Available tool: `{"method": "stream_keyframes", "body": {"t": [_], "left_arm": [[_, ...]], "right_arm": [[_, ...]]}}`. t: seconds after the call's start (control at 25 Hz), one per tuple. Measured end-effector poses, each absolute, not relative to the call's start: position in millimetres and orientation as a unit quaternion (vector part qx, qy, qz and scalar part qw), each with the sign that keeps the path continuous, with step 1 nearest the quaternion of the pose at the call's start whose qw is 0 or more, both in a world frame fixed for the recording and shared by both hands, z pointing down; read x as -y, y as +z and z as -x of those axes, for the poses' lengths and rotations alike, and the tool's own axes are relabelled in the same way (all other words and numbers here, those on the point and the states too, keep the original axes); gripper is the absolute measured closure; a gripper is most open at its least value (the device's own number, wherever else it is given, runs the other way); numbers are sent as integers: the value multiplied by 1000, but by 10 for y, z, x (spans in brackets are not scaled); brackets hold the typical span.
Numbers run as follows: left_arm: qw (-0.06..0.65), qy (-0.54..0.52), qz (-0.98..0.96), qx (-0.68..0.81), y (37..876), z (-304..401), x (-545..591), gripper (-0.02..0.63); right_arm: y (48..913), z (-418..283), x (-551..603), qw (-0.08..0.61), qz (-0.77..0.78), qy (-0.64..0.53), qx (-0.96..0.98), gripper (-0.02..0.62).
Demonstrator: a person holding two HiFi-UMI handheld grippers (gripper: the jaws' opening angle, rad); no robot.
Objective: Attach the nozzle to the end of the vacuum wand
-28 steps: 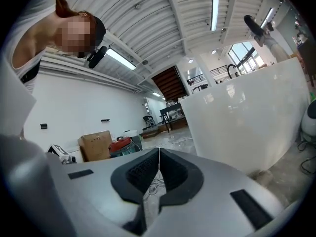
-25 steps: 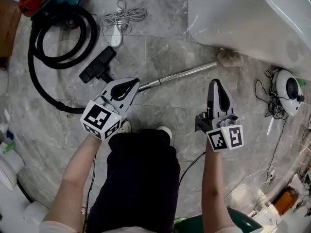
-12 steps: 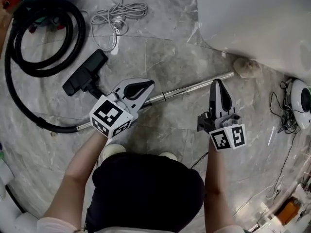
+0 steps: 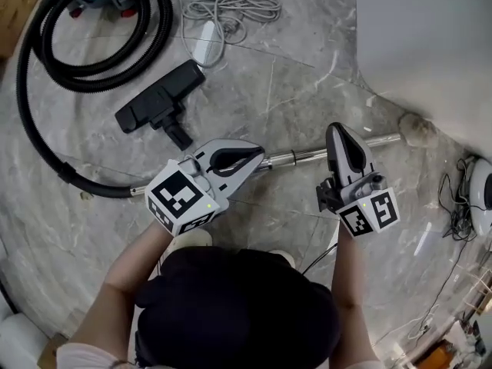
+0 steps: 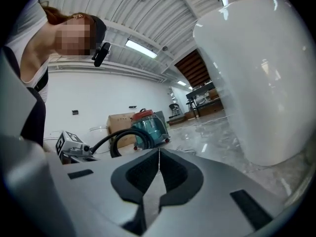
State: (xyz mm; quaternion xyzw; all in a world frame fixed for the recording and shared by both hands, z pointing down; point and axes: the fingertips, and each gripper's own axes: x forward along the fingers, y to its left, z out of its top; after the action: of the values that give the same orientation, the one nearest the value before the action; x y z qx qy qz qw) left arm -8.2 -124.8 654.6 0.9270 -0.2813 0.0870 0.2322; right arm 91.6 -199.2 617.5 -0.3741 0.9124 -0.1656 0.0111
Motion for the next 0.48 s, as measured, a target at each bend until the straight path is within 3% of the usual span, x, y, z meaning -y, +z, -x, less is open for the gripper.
{"method": "stream_keyframes", "body": {"t": [0.48], "left_arm": [[244, 88, -883, 390, 6802, 1304, 934, 598]], "right_arm": [[6694, 1221, 1844, -160, 108, -247, -950, 556]]}}
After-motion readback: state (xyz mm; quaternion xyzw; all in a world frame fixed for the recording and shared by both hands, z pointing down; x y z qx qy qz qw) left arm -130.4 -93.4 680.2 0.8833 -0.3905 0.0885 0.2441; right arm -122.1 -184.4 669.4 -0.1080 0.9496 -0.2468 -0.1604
